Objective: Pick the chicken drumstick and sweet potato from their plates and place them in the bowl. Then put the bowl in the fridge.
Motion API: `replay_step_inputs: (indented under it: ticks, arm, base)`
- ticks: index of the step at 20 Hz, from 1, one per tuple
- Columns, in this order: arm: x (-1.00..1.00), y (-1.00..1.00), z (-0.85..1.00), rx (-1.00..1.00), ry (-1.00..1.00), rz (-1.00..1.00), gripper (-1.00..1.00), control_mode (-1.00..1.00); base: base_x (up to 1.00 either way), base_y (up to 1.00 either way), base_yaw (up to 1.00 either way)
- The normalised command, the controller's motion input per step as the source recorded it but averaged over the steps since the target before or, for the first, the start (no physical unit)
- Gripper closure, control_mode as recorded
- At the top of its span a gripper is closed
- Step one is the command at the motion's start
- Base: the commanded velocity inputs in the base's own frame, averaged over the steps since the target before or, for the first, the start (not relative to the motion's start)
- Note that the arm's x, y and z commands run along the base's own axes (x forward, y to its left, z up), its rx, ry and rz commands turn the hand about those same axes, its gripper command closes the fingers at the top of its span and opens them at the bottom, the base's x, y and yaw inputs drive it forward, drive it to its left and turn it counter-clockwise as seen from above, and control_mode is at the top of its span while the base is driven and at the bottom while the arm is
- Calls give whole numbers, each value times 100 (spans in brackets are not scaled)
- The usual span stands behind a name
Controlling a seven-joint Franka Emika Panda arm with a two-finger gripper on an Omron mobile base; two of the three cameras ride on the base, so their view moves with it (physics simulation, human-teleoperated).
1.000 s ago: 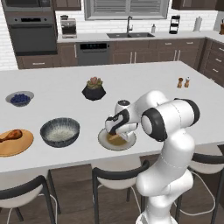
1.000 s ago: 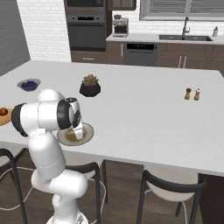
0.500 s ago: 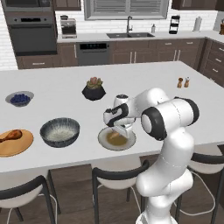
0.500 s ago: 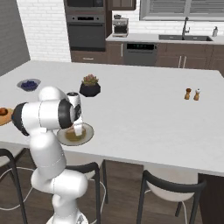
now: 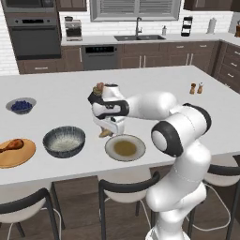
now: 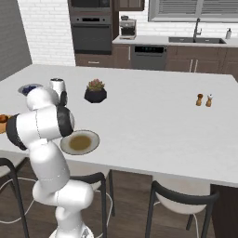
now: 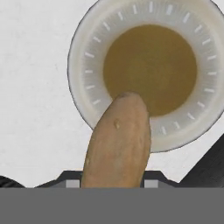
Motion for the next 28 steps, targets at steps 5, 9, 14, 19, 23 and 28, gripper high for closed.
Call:
replay_step_inputs:
  ticks: [5,9,14,19,23,28]
  arm:
    - [15,100,14,7,16,3,100,-100]
    - [18,89,0,3,10,2,100,-100]
    - [10,83,-1,0,1,0,100,-100]
    - [27,35,-34,-3,0,0,100,-100]
    - [46,13,-59,-2,0,0,100,-100]
    - [1,11,-36,-1,0,0,100,-100]
  base:
    - [0,0,0]
    - [0,0,0]
    - [0,0,0]
    - [0,0,0]
    - [0,0,0]
    - [0,0,0]
